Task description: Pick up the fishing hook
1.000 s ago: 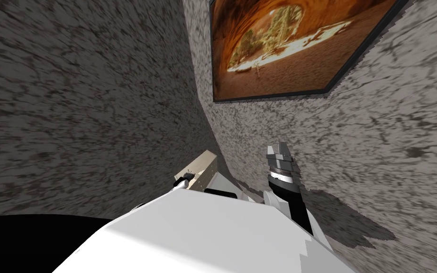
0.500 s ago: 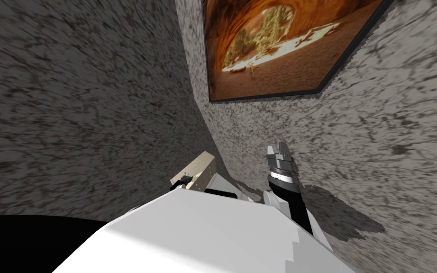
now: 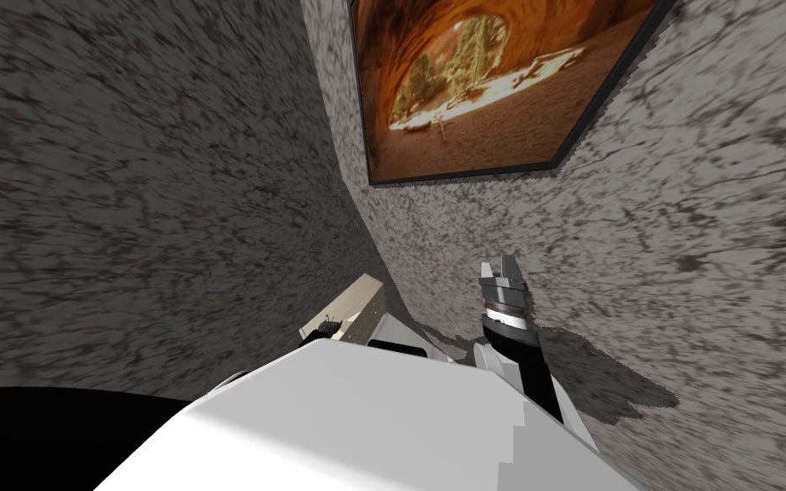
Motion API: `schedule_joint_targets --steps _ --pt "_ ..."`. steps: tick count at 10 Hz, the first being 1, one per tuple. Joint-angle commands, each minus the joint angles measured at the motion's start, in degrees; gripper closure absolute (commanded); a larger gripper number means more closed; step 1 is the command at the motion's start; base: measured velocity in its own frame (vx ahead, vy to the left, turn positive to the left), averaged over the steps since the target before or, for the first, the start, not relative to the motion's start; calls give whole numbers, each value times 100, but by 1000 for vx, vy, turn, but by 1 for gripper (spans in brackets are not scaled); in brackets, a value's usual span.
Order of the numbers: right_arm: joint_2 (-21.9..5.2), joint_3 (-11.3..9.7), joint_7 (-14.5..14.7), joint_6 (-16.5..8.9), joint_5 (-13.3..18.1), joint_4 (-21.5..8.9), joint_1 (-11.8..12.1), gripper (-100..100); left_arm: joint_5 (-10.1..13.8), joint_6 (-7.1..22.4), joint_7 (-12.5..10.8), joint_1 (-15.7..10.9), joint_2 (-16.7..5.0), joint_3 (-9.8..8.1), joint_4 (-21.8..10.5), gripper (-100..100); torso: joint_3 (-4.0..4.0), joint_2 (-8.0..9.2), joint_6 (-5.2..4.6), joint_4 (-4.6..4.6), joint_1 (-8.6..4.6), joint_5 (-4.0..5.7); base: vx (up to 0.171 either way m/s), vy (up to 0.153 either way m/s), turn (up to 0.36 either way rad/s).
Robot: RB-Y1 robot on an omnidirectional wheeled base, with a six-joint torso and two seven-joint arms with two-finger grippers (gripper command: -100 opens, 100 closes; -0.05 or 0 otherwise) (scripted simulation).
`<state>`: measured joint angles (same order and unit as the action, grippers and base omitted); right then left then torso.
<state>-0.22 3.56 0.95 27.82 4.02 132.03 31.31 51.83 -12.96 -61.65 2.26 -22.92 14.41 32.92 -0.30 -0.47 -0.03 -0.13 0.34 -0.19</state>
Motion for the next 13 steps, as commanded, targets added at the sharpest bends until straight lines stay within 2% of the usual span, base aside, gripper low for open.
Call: schedule_joint_targets --steps 1,3,4,6,7,8,9,11,13 --pt "0 0 0 0 0 0 0 0 121 -175 -286 149 -176 286 -12 -100 0 0 0 0 0 0 50 -22 -126" --pt "0 0 0 0 0 0 0 0 121 -175 -358 149 -176 334 -12 -100 -5 -9 0 -2 2 -1 33 -15 -6" --pt "0 0 0 0 0 0 0 0 222 -360 -623 244 -350 614 -86 -100 -2 -3 0 -1 4 -1 30 -20 -122" --pt "0 0 0 0 0 0 0 0 222 -360 -702 244 -350 673 -86 -100 -2 -4 0 -1 3 -1 24 -11 -21" --pt "0 0 0 0 0 0 0 0 324 -545 -916 338 -524 916 -161 -100 -1 -1 1 0 6 -1 33 -21 -111" --pt "0 0 0 0 0 0 0 0 238 -511 -920 222 -439 930 -270 -100 -4 -7 -1 -1 9 -2 17 -12 -26" --pt "0 0 0 0 0 0 0 0 240 -563 -1002 218 -450 971 -299 100 -5 -8 1 -2 19 -4 2 -1 12" --pt "0 0 0 0 0 0 0 0 246 -581 -994 218 -508 939 -314 100 -10 -11 -21 -9 27 -53 0 10 18" --pt "0 0 0 0 0 0 0 0 239 -574 -981 223 -510 946 -319 100 -10 -14 -17 -5 37 -59 0 0 0"
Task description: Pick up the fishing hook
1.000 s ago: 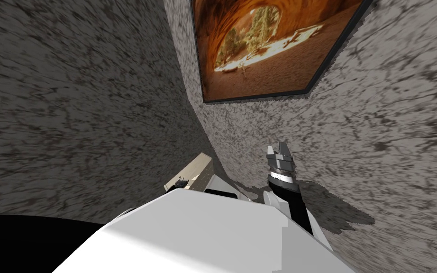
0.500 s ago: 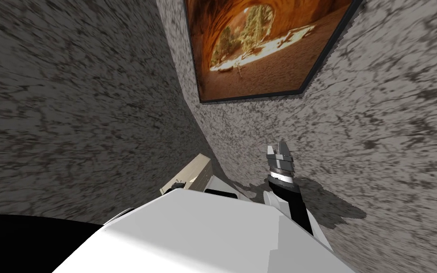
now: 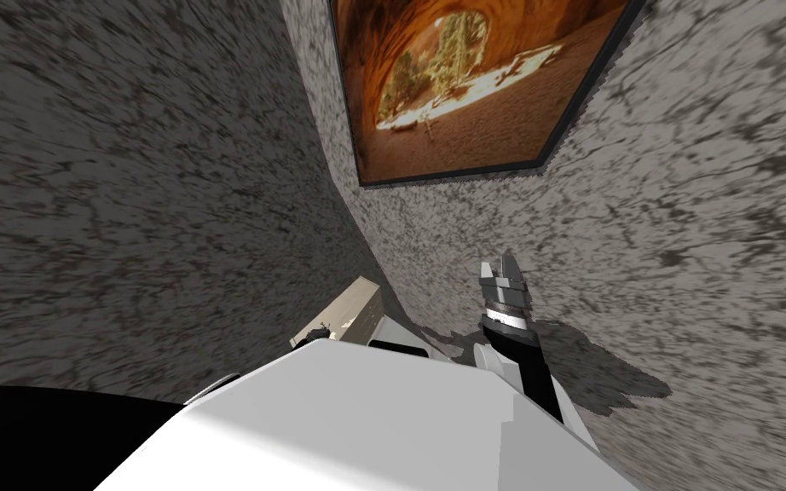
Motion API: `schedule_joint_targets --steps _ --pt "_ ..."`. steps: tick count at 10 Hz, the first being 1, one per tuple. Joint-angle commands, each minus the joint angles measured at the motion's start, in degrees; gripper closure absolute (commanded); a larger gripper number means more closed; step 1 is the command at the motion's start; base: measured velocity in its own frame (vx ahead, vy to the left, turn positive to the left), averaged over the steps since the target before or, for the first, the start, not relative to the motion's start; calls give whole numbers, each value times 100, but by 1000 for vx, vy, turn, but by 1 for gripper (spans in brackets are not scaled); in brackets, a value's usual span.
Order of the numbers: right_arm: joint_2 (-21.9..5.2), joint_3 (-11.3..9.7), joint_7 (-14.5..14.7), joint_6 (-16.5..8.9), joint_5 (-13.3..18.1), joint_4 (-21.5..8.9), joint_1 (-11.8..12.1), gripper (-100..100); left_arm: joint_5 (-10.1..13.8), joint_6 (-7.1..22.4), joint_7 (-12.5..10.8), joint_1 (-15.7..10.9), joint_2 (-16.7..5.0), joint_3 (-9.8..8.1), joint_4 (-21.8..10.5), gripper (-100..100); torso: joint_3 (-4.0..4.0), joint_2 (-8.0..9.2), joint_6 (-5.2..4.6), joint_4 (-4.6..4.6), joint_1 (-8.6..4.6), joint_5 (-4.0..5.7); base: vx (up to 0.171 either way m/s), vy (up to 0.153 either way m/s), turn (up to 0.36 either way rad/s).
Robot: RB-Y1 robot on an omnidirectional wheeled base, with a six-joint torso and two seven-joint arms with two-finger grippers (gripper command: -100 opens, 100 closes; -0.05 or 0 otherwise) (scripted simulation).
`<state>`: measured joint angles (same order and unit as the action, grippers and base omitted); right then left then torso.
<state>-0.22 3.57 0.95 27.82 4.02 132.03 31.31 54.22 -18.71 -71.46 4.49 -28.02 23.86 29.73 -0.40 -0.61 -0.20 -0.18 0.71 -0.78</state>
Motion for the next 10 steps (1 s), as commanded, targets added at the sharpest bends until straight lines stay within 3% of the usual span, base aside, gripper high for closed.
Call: schedule_joint_targets --steps 1,2,3,4,5,6,7,8,9,10 --pt "0 0 0 0 0 0 0 0 0 0 0 0 0 0 0 0 0 0 0 0 0 0 0 0 0" --pt "0 0 0 0 0 0 0 0 85 29 -65 115 -14 66 158 100 0 0 0 0 0 0 10 -11 -37" --pt "0 0 0 0 0 0 0 0 -17 214 279 20 160 -273 232 100 -1 -2 -1 -1 -4 -2 -22 7 92" --pt "0 0 0 0 0 0 0 0 -119 399 486 -74 334 -497 307 100 0 1 -5 0 -1 -8 -63 27 179" --pt "0 0 0 0 0 0 0 0 -119 399 623 -74 334 -612 307 100 7 14 1 1 6 -7 -55 27 55" --pt "0 0 0 0 0 0 -1 0 -220 584 881 -169 508 -849 381 100 6 15 -1 -2 13 -13 -55 39 106" --pt "0 0 0 0 0 0 0 0 -220 584 965 -169 508 -951 381 100 3 12 -2 -4 19 -19 -42 19 37" --pt "0 0 0 0 0 0 -1 0 -322 769 1197 -263 682 -1205 456 100 2 9 -1 -4 17 -15 -43 19 113" --pt "0 0 0 0 0 0 0 0 -322 769 1311 -263 682 -1289 456 100 1 9 0 -5 14 -16 -35 16 56" --pt "0 0 0 0 0 0 -1 0 -424 955 1598 -358 856 -1563 530 100 -2 4 -3 -6 14 -17 -46 32 94"
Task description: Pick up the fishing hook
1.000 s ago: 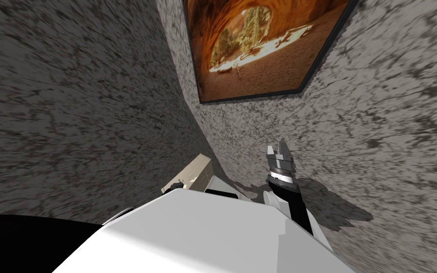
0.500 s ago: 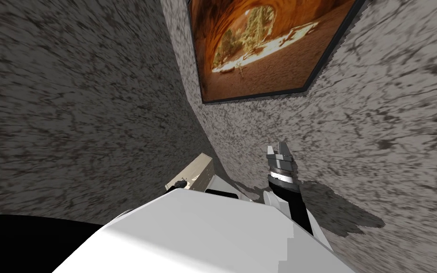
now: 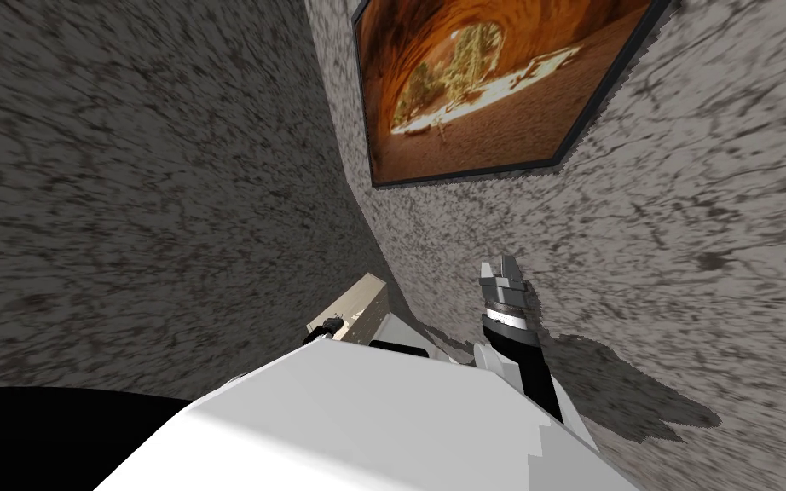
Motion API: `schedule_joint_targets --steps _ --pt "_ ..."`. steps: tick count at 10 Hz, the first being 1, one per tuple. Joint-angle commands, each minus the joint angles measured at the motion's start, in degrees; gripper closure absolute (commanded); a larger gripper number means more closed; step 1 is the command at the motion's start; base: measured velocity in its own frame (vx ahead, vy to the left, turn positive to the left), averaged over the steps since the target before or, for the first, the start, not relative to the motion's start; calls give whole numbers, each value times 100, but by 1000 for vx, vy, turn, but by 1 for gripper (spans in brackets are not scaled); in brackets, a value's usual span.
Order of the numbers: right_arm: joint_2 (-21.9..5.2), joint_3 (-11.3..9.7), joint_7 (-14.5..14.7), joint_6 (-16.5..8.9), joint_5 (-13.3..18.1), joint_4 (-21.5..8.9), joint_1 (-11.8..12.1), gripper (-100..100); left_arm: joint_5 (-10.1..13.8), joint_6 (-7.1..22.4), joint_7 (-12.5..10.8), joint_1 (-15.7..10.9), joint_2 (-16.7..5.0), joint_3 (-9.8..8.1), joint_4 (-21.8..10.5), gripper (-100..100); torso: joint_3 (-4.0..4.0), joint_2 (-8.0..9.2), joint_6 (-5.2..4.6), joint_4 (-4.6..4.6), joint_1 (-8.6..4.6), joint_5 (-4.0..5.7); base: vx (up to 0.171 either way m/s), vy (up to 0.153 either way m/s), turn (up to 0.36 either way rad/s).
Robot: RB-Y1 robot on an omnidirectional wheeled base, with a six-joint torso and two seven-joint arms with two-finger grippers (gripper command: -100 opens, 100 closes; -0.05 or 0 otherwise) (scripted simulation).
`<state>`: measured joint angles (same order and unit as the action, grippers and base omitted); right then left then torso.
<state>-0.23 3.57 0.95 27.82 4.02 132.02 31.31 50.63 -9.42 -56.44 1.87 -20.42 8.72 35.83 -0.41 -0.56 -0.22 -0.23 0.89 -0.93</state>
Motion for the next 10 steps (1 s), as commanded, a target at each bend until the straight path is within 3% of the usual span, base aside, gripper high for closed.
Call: schedule_joint_targets --steps 1,2,3,4,5,6,7,9,10 --pt "0 0 0 0 0 0 0 0 -166 211 286 -191 269 -286 -5 100 0 0 0 0 0 0 -66 47 149" --pt "0 0 0 0 0 0 0 0 -166 211 496 -191 269 -452 -5 100 2 5 -1 -1 2 -4 -45 24 54" --pt "0 0 0 0 0 0 0 0 -268 396 722 -285 443 -710 69 100 1 3 2 -2 -1 0 -47 28 138" --pt "0 0 0 0 0 0 0 0 -268 396 725 -285 443 -661 69 100 -1 0 0 -2 0 0 -39 23 38" --pt "0 0 0 0 0 0 0 0 -268 396 840 -285 443 -791 69 100 0 1 0 -3 -4 0 -20 8 -19" --pt "0 -1 0 0 0 0 0 0 -370 581 1051 -380 617 -1009 144 100 -3 -4 0 -3 -7 2 -34 24 105" --pt "0 0 0 0 0 0 0 0 -370 581 1184 -380 617 -1130 144 100 -3 -3 0 -3 -6 1 -34 17 55" --pt "0 0 0 0 0 0 0 0 -573 952 1695 -569 965 -1750 293 100 -2 0 3 -3 -4 3 -51 27 131" --pt "0 0 0 0 0 0 0 0 -573 952 1818 -569 965 -1806 293 100 -1 3 -1 -4 -4 0 -58 35 63"
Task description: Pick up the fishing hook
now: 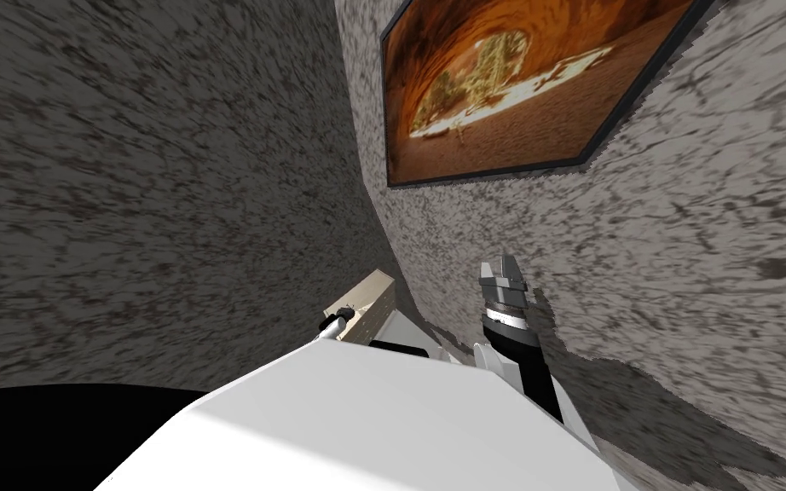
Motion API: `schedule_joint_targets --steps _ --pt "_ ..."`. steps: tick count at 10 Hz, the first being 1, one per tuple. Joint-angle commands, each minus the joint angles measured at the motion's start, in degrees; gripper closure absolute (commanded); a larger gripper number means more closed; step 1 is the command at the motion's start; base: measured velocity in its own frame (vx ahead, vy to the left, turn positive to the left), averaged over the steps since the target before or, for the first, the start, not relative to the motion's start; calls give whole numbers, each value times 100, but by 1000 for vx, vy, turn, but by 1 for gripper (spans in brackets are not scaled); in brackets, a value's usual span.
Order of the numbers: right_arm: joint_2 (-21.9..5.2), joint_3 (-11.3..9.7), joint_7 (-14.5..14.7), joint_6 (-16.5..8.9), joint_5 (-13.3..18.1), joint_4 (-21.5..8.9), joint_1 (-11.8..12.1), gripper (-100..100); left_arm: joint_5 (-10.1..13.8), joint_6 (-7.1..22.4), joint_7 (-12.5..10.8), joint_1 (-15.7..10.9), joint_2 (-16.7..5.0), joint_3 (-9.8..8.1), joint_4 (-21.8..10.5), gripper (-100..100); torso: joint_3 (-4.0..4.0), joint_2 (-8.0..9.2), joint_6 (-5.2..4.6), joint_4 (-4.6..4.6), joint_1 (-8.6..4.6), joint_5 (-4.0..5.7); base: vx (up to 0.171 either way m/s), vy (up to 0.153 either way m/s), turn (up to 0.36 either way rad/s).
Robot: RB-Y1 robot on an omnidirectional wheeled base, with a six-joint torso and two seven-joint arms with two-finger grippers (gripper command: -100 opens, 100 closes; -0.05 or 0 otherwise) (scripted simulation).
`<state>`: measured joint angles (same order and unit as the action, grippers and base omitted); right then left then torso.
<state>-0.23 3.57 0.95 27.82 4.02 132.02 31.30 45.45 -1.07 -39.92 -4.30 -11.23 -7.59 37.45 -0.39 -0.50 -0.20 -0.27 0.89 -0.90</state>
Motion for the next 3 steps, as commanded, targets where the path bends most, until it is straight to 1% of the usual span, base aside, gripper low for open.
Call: schedule_joint_targets --steps 1,2,3 --pt "0 0 0 0 0 0 0 0 -56 116 219 47 46 -177 131 100 0 0 0 0 0 0 -25 21 -6" --pt "0 0 0 0 0 0 0 0 -32 71 128 32 27 -110 83 100 -3 -7 -1 -1 -3 0 -6 8 -1" --pt "0 0 0 0 0 0 0 0 -35 85 154 36 28 -123 93 0 -8 -15 -3 -3 -8 0 0 0 0"
